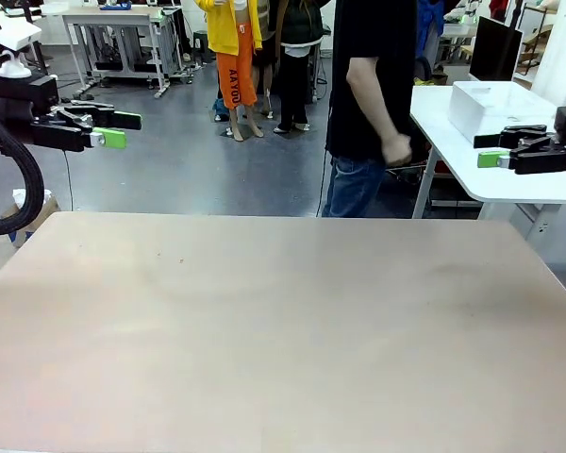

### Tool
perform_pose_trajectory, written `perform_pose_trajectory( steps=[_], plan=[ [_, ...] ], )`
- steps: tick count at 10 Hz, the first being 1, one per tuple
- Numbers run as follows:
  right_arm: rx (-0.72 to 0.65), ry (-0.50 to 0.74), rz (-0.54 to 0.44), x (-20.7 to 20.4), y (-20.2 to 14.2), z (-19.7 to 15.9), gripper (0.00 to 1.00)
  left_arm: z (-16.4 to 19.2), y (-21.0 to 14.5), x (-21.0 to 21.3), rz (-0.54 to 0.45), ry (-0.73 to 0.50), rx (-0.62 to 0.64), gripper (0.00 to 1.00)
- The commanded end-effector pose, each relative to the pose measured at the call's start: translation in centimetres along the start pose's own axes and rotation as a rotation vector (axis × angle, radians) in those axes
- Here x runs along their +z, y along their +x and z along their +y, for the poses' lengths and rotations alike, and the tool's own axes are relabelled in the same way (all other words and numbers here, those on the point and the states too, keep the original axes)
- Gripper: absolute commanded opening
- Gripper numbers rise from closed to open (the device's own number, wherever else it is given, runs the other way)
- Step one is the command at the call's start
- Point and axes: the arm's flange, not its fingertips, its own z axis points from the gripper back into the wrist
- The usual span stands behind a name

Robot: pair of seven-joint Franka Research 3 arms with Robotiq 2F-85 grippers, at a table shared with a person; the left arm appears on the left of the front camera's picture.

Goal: Stack the cups and store them in the basket.
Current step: Place the stack of Reusable plastic cups into the Pantry Basket.

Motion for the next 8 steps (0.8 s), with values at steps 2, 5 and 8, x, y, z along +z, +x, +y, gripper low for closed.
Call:
perform_pose_trajectory(
  steps=[2,5,8],
  plan=[
    [-0.019,-0.015,0.0,-0.04,0.46,0.09,1.0,0.07,0.15,0.05,0.007,0.003,0.008,1.0],
    [-0.019,-0.015,0.0,-0.04,0.46,0.09,1.0,0.07,0.15,0.05,0.007,0.003,0.008,1.0],
    [-0.019,-0.015,0.0,-0.04,0.46,0.09,1.0,0.07,0.15,0.05,0.007,0.003,0.008,1.0]
  ],
)
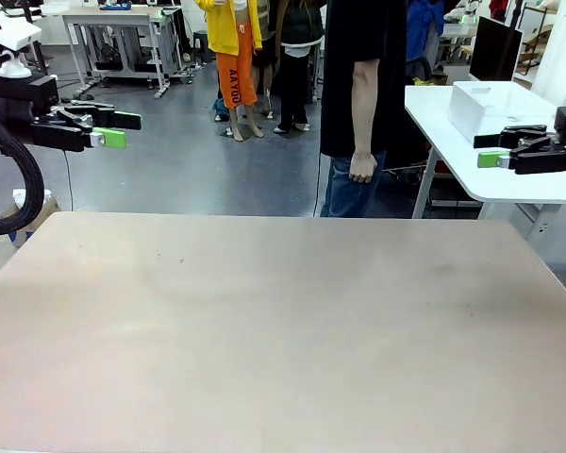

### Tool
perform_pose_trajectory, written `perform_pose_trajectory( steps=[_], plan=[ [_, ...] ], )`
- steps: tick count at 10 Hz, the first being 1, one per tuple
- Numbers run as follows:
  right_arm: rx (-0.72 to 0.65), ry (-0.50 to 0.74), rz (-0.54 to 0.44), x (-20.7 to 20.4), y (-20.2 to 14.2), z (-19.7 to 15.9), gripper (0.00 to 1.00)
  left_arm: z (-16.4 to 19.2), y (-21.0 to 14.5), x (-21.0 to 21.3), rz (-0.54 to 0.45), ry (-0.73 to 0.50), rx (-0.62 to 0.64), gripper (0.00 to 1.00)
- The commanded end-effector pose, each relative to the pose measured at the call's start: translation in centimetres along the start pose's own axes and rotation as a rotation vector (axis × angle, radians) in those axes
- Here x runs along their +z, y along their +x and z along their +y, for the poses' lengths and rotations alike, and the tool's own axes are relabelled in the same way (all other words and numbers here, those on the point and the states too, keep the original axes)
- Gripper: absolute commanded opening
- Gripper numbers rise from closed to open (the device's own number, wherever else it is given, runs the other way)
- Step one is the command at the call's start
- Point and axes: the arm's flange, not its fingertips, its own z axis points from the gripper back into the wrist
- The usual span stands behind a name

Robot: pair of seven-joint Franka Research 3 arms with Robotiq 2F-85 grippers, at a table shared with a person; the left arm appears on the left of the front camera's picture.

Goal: Stack the cups and store them in the basket.
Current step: Place the stack of Reusable plastic cups into the Pantry Basket.

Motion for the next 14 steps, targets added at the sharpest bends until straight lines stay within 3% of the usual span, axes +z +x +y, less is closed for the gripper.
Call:
perform_pose_trajectory(
  steps=[1,14],
  plan=[
    [-0.019,-0.015,0.0,-0.04,0.46,0.09,1.0,0.07,0.15,0.05,0.007,0.003,0.008,1.0],
    [-0.019,-0.015,0.0,-0.04,0.46,0.09,1.0,0.07,0.15,0.05,0.007,0.003,0.008,1.0]
  ],
)
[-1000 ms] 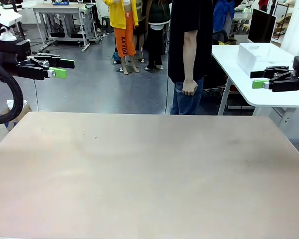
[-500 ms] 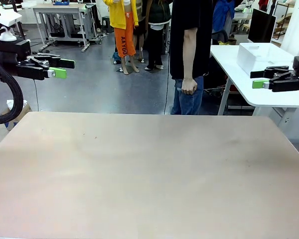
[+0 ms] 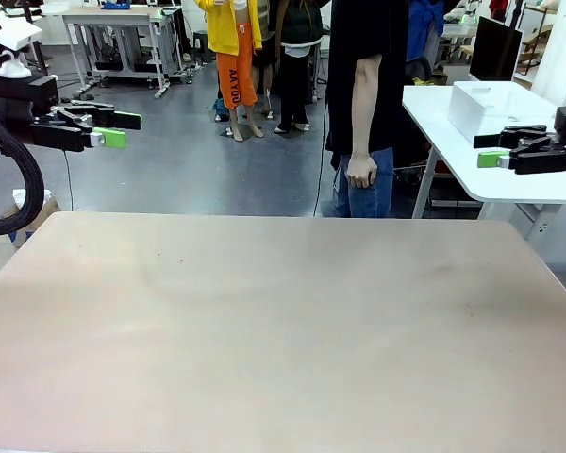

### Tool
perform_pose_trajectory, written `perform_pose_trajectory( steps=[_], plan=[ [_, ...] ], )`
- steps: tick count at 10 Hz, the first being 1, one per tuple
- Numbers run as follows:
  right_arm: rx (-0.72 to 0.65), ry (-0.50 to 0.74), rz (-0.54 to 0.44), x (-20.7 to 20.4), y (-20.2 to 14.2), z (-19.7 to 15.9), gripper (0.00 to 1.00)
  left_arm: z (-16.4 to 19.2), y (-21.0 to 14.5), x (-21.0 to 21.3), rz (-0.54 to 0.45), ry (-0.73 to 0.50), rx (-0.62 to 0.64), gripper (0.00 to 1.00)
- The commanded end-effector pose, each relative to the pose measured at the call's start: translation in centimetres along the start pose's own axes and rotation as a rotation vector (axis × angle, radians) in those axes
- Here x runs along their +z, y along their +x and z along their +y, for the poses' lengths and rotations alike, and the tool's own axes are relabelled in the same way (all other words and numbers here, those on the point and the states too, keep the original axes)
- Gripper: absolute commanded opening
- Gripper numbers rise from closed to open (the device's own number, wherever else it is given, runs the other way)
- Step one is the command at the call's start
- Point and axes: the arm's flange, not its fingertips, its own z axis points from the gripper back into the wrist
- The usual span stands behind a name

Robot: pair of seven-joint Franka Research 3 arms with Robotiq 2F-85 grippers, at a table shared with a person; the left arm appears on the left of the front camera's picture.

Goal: Stack the cups and store them in the basket.
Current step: Place the stack of Reusable plastic cups into the Pantry Basket.

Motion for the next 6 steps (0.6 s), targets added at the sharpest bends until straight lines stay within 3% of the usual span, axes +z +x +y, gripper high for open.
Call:
perform_pose_trajectory(
  steps=[1,6],
  plan=[
    [-0.019,-0.015,0.0,-0.04,0.46,0.09,1.0,0.07,0.15,0.05,0.007,0.003,0.008,1.0],
    [-0.019,-0.015,0.0,-0.04,0.46,0.09,1.0,0.07,0.15,0.05,0.007,0.003,0.008,1.0]
  ],
)
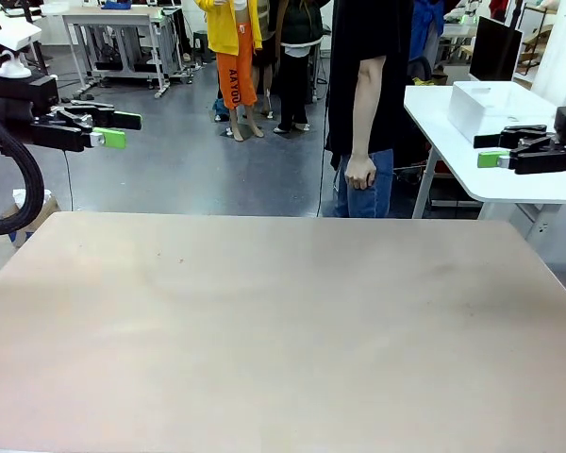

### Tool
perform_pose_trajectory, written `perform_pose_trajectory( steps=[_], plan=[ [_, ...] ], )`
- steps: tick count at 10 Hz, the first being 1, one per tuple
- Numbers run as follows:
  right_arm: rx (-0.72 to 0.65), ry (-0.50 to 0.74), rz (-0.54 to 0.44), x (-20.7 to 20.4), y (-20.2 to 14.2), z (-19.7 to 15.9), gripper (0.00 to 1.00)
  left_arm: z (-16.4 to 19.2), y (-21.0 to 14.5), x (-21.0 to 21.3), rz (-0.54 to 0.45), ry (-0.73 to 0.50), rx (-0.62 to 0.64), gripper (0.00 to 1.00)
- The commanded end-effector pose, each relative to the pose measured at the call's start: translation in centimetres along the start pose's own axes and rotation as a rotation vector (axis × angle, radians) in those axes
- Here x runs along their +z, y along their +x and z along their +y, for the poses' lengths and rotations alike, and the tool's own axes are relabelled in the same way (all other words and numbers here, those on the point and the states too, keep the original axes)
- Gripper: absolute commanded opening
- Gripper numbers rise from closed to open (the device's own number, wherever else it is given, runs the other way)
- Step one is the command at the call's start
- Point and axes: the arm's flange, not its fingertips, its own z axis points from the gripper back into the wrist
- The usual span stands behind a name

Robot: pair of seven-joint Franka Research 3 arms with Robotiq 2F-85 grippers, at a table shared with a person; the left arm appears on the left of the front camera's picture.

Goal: Stack the cups and store them in the basket.
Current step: Place the stack of Reusable plastic cups into the Pantry Basket.

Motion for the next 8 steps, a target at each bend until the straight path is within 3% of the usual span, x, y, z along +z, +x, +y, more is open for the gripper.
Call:
perform_pose_trajectory(
  steps=[1,8],
  plan=[
    [-0.019,-0.015,0.0,-0.04,0.46,0.09,1.0,0.07,0.15,0.05,0.007,0.003,0.008,1.0],
    [-0.019,-0.015,0.0,-0.04,0.46,0.09,1.0,0.07,0.15,0.05,0.007,0.003,0.008,1.0]
  ],
)
